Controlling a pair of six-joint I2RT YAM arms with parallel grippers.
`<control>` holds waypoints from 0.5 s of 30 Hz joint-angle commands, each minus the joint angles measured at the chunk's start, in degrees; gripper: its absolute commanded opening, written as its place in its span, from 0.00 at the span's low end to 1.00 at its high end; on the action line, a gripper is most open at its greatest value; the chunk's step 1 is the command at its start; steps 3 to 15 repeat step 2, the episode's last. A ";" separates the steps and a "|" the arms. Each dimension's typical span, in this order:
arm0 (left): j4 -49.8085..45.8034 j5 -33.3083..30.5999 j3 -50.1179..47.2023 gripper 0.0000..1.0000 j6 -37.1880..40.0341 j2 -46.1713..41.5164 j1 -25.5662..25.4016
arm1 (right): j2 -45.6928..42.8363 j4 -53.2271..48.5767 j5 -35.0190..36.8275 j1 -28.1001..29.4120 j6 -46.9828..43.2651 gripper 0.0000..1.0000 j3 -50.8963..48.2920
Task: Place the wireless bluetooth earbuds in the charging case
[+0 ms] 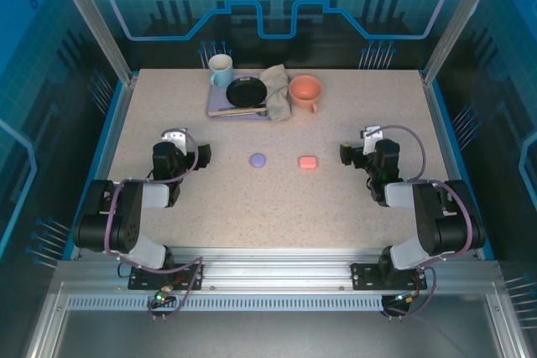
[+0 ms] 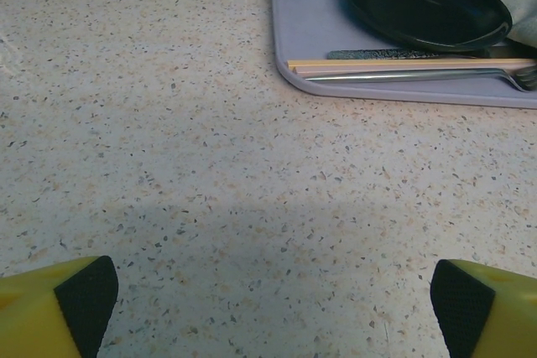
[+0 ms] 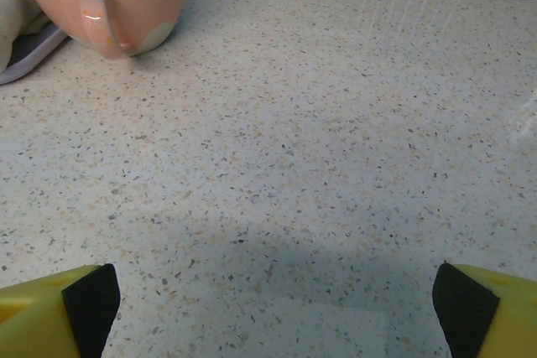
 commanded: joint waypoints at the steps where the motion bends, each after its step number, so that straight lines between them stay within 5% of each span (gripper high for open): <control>1: 0.89 1.44 0.84 0.99 -0.49 -0.40 0.08 | -0.09 0.78 -1.46 -0.43 -0.96 1.00 0.70; 15: 0.95 1.50 0.81 0.99 -0.49 -0.36 0.15 | -0.10 0.64 -1.58 -0.35 -1.10 1.00 0.71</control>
